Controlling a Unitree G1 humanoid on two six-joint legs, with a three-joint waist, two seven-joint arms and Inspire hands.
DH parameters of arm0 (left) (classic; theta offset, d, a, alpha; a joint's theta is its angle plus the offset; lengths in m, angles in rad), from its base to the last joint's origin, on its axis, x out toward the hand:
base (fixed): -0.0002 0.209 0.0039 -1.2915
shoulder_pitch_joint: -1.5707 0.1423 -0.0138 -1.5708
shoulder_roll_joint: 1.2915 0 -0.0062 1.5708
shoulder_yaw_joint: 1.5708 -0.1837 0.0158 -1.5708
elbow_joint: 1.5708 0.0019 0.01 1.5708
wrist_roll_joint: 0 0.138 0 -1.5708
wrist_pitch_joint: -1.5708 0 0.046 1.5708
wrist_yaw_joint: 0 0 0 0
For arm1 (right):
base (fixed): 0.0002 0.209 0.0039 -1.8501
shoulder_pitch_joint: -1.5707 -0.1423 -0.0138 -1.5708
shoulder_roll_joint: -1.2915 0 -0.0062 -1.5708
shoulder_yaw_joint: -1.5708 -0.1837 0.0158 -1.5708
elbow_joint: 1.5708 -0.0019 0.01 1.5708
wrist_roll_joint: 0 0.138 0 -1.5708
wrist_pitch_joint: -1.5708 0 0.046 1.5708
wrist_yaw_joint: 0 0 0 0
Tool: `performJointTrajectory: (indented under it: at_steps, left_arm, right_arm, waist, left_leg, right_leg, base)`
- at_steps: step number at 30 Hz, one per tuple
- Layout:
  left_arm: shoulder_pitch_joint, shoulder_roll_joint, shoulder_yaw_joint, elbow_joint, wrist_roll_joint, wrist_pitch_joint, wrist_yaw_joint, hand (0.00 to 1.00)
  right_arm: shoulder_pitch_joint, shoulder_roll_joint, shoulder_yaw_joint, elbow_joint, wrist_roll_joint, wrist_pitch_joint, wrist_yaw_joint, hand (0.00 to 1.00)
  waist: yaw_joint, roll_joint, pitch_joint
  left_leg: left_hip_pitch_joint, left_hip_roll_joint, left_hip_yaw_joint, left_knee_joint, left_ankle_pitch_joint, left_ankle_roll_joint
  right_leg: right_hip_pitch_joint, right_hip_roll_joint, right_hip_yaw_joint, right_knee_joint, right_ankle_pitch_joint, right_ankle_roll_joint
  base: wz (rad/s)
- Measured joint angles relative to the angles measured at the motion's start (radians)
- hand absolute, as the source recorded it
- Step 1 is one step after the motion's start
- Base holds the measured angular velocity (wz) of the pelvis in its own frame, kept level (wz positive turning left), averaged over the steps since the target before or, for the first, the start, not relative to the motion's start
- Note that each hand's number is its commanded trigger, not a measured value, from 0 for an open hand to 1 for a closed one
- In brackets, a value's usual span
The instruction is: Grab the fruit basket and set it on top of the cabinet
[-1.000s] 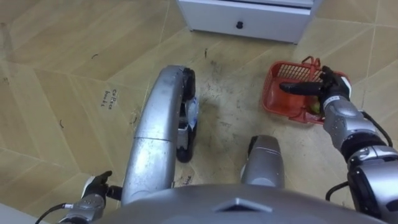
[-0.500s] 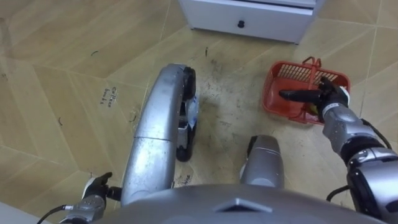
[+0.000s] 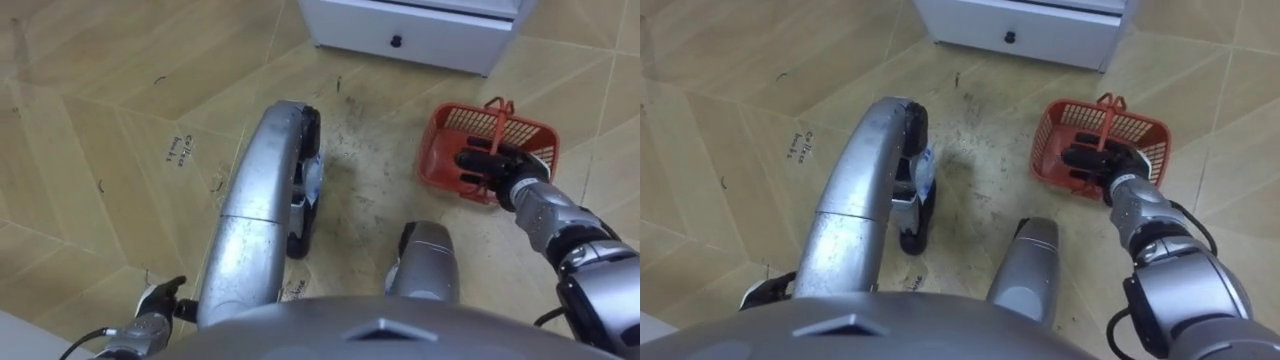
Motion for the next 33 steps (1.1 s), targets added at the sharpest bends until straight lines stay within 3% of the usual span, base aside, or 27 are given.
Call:
performJointTrajectory:
  at_steps: [6,10,17,23,29,33]
  left_arm:
    - [-0.009,-0.006,-0.021,0.001,0.000,0.000,-0.001,0.00]
    - [-0.040,-0.029,-0.024,0.003,0.000,0.003,0.009,0.00]
    - [-0.091,-0.044,-0.031,0.010,0.000,0.006,0.012,0.00]
    - [-0.124,-0.047,0.023,0.020,0.010,0.000,0.012,0.00]
    - [-0.145,-0.047,0.043,0.024,0.013,0.000,0.016,0.00]
    - [-0.153,-0.045,0.047,0.021,0.081,0.001,0.019,0.00]
  right_arm:
    - [0.000,0.014,-0.001,0.000,0.118,0.000,0.020,1.00]
    - [0.001,0.018,0.000,0.002,0.135,0.004,0.033,1.00]
    - [0.024,0.008,0.000,0.005,0.153,0.009,0.031,1.00]
    - [0.026,0.017,-0.001,-0.001,-0.023,0.009,0.022,1.00]
    - [0.024,0.012,-0.002,-0.124,-0.200,0.010,0.008,1.00]
    - [0.019,0.020,-0.001,-0.206,-0.388,0.012,-0.010,1.00]
  waist:
    - [0.006,0.001,0.0005]
    - [0.004,0.004,0.0012]
    - [0.001,-0.003,0.0050]
    - [0.001,-0.002,0.0048]
    - [-0.018,-0.012,0.0083]
    - [-0.039,-0.019,0.0111]
  left_leg:
    - [-0.001,-0.003,-0.010,0.001,0.005,-0.009]
    - [-0.001,-0.014,-0.018,0.001,0.008,-0.016]
    - [-0.001,-0.016,-0.018,0.005,0.009,-0.018]
    - [0.000,-0.017,-0.044,0.035,0.003,-0.005]
    - [0.007,-0.031,-0.045,0.056,-0.008,0.016]
    - [0.037,-0.038,-0.049,0.067,-0.028,0.033]
  right_leg:
    - [0.006,0.005,-0.005,0.002,0.000,0.000]
    - [0.014,0.010,-0.017,0.002,0.000,0.000]
    - [0.017,0.011,-0.017,0.002,0.000,0.000]
    - [0.046,0.029,-0.027,0.002,-0.001,-0.001]
    - [0.067,0.021,-0.027,0.000,-0.001,-0.002]
    - [0.108,0.017,-0.025,-0.021,-0.001,-0.002]
  base:
    - [0.00]
    - [0.04]
    - [-0.01]
    - [-0.04]
    - [0.00]
    - [-0.04]
